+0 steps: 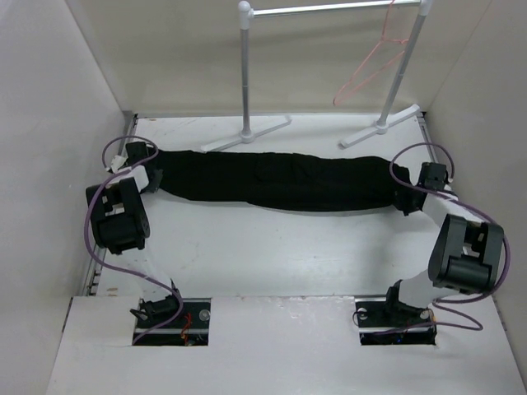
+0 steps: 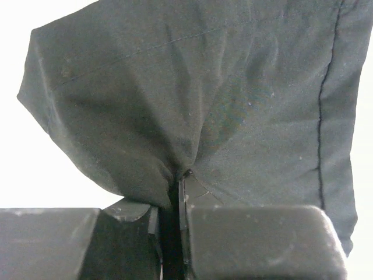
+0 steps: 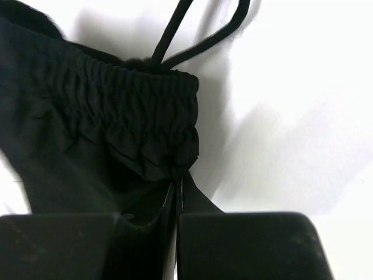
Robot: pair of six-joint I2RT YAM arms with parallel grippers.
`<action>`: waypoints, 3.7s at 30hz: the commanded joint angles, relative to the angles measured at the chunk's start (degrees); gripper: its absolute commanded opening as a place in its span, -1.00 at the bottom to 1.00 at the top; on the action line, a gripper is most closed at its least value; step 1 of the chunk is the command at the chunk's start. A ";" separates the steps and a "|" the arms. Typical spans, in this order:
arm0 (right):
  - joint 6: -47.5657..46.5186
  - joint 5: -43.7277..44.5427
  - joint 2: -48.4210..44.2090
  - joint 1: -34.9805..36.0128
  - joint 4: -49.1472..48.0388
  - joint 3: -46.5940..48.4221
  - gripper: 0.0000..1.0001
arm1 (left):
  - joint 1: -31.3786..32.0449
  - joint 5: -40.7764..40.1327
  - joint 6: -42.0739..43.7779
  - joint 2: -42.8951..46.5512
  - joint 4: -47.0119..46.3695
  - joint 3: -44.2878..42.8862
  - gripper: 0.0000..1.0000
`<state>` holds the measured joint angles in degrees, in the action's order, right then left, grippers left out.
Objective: Place the trousers on the hanger
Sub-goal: Fold the trousers at the center of the board.
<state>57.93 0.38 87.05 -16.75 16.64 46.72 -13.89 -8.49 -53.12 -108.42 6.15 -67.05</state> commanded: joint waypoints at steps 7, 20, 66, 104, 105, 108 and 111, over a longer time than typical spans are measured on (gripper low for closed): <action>0.08 3.14 -14.69 -6.49 4.18 -6.28 -0.98 | -1.71 -12.15 4.34 17.35 15.46 8.50 -0.86; -5.45 -0.39 -33.68 -8.34 12.34 -14.12 0.46 | 0.04 -15.94 4.61 35.01 26.53 17.31 0.10; -10.82 7.44 -34.48 -7.13 17.72 22.18 -0.89 | 57.86 -10.40 -6.81 23.79 15.55 17.58 0.11; -12.06 7.62 13.89 76.59 10.27 51.59 0.45 | -1.81 -2.85 5.14 56.13 24.87 21.17 0.16; -11.62 7.27 10.72 73.95 8.95 47.02 0.39 | -0.23 -2.67 4.87 55.69 24.79 20.65 0.15; -12.05 4.55 3.24 66.39 5.87 35.06 -0.18 | 8.62 -2.32 3.82 53.50 23.91 20.29 0.14; -12.84 -0.62 -1.16 59.09 2.61 24.24 -0.69 | 21.36 -2.75 0.32 49.72 21.98 21.08 0.12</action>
<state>45.34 5.13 88.18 44.60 24.43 78.46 -0.93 -11.22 -50.11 -55.94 29.61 -45.19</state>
